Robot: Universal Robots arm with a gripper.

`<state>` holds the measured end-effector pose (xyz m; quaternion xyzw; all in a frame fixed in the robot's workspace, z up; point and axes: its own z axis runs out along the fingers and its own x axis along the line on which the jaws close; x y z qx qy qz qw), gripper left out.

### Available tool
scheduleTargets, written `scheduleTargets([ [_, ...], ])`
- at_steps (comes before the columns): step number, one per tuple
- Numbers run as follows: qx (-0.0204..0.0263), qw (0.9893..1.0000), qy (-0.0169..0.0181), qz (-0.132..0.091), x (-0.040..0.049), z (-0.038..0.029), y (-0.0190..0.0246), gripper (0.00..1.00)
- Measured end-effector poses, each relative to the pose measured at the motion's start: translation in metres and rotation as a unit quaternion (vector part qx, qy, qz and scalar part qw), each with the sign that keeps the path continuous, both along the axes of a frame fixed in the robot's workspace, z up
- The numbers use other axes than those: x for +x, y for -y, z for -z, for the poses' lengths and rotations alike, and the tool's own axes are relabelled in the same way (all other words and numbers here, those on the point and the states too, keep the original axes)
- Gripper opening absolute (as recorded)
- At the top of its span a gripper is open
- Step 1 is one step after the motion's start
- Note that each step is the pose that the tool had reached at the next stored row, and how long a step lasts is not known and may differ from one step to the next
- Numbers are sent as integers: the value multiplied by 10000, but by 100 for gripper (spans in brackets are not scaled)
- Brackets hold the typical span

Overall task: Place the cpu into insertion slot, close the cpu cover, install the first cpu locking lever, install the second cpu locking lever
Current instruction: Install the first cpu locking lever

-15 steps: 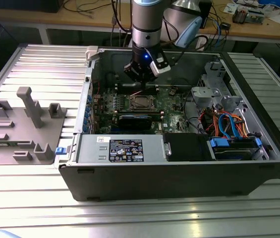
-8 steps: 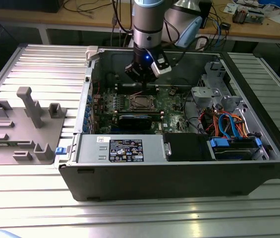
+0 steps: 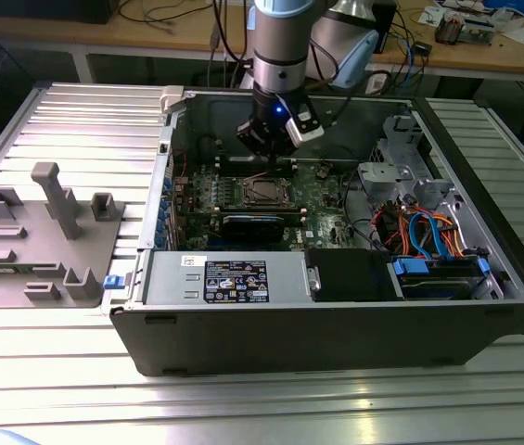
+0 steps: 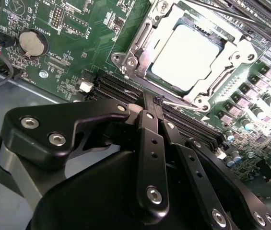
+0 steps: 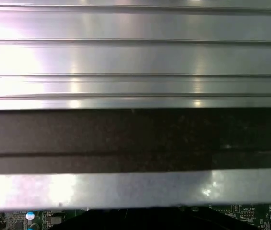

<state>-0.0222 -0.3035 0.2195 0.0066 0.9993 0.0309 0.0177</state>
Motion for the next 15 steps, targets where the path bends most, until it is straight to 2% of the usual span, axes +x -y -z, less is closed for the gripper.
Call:
scheduleTargets([
  [9, 17, 10000, -30, 52, 40, 44, 0, 11],
  [15, 26, 10000, -32, 68, 50, 76, 0, 11],
])
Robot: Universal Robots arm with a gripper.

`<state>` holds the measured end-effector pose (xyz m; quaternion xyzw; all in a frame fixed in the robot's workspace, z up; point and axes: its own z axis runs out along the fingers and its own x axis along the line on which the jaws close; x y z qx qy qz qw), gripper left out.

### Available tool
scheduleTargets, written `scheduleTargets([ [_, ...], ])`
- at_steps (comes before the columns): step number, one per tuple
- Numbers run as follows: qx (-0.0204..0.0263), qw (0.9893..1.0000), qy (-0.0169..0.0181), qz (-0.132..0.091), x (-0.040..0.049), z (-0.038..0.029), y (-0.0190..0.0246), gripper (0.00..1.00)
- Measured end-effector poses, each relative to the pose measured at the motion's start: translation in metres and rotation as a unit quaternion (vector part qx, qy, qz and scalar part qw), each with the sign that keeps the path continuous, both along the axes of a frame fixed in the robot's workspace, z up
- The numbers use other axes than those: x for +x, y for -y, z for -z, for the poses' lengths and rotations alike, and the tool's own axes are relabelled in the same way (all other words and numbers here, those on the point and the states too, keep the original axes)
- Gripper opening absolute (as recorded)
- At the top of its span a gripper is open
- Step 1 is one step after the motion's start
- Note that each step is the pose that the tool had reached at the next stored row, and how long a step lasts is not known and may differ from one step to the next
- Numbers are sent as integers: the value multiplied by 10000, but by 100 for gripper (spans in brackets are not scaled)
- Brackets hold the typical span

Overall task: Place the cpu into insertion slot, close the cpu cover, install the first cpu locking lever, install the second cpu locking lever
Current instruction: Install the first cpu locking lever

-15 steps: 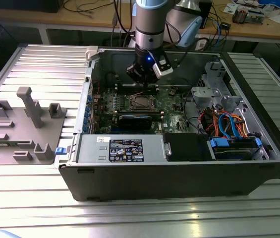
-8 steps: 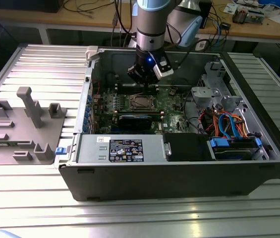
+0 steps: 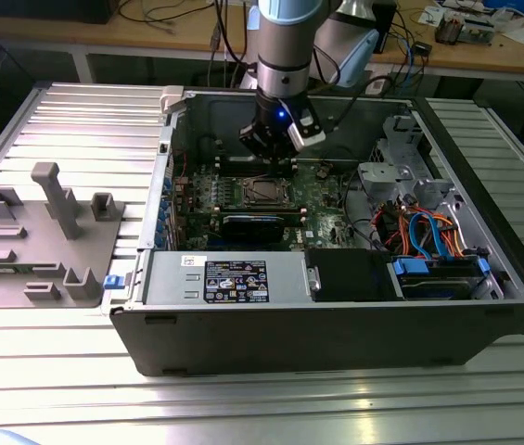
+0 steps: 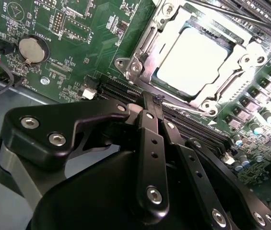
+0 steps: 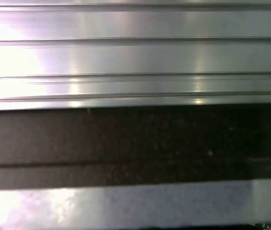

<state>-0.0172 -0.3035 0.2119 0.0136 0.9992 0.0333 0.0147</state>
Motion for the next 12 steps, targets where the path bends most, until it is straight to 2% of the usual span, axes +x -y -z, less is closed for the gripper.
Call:
scheduleTargets([
  [12, 2, 10000, -1, 20, 16, 72, 0, 11],
])
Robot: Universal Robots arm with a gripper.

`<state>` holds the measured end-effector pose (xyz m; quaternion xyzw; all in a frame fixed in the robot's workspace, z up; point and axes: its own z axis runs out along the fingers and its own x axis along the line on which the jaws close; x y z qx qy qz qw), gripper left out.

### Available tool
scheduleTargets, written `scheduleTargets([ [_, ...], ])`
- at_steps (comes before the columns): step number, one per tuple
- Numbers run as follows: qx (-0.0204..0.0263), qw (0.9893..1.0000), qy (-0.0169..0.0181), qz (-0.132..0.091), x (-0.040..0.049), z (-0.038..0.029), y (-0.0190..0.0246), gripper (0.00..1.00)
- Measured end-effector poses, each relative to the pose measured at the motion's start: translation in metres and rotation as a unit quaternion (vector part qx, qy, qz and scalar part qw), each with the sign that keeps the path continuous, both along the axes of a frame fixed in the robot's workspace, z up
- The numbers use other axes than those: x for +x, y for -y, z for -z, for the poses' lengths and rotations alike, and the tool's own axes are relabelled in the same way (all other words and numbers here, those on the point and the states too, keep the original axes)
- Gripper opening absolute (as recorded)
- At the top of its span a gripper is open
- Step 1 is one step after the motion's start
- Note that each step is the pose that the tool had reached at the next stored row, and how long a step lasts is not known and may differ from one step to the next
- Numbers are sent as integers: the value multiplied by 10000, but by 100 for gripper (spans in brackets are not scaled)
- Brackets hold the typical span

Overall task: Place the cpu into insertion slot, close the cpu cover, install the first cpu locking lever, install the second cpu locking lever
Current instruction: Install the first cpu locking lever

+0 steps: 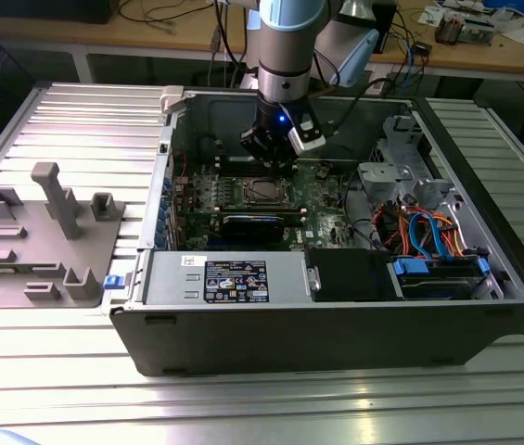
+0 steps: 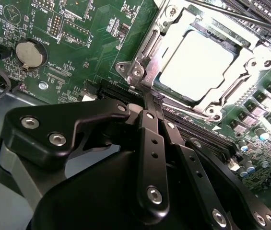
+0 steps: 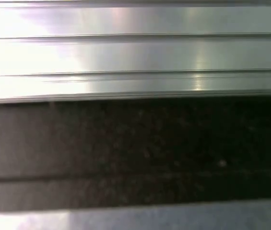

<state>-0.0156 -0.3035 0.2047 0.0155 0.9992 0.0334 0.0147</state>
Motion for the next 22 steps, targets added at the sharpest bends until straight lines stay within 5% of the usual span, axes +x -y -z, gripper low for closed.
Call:
scheduleTargets([
  [11, 2, 10000, 1, 0, 1, -20, 0, 11],
  [22, -44, 10000, 0, 0, 2, 26, 1, 11],
])
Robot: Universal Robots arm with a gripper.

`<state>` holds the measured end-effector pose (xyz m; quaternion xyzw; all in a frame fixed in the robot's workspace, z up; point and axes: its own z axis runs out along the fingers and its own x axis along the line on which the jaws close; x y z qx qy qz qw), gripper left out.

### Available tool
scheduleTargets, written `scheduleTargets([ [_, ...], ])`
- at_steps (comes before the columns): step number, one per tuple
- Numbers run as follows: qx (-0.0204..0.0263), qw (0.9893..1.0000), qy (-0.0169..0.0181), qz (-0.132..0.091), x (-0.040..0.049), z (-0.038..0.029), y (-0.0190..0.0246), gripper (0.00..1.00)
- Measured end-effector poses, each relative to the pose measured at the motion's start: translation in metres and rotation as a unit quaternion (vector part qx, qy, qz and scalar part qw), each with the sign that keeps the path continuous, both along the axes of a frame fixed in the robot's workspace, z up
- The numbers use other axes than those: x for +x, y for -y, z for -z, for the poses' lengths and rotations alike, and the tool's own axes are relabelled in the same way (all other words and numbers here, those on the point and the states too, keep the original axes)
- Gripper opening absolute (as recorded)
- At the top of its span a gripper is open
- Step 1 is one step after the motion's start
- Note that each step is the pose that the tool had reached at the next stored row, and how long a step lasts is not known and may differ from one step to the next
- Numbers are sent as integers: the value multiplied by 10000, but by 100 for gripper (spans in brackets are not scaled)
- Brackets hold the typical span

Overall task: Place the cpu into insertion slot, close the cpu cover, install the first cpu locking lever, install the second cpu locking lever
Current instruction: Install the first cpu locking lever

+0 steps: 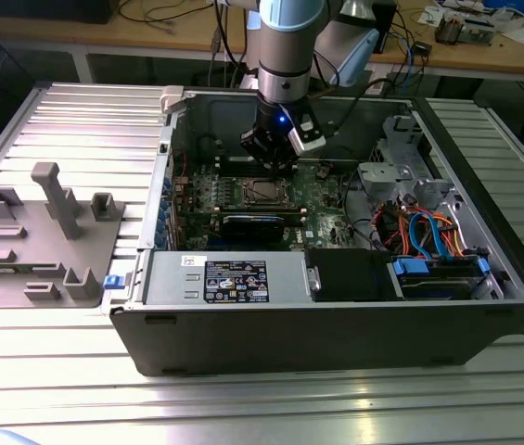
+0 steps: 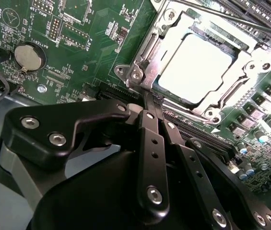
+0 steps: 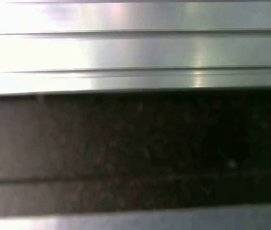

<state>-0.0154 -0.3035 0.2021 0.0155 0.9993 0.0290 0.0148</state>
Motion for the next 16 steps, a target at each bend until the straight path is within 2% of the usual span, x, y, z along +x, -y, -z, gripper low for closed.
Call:
scheduleTargets([
  [6, 10, 10000, 0, 0, 0, 9, 1, 11],
  [8, 72, 10000, 0, 0, 0, 10, 0, 11],
  [9, 78, 10000, 2, 1, 0, 4, -1, 11],
  [13, 76, 10000, 1, 0, 1, -49, -1, 11],
  [16, 64, 10000, 1, -1, 1, -53, 0, 11],
])
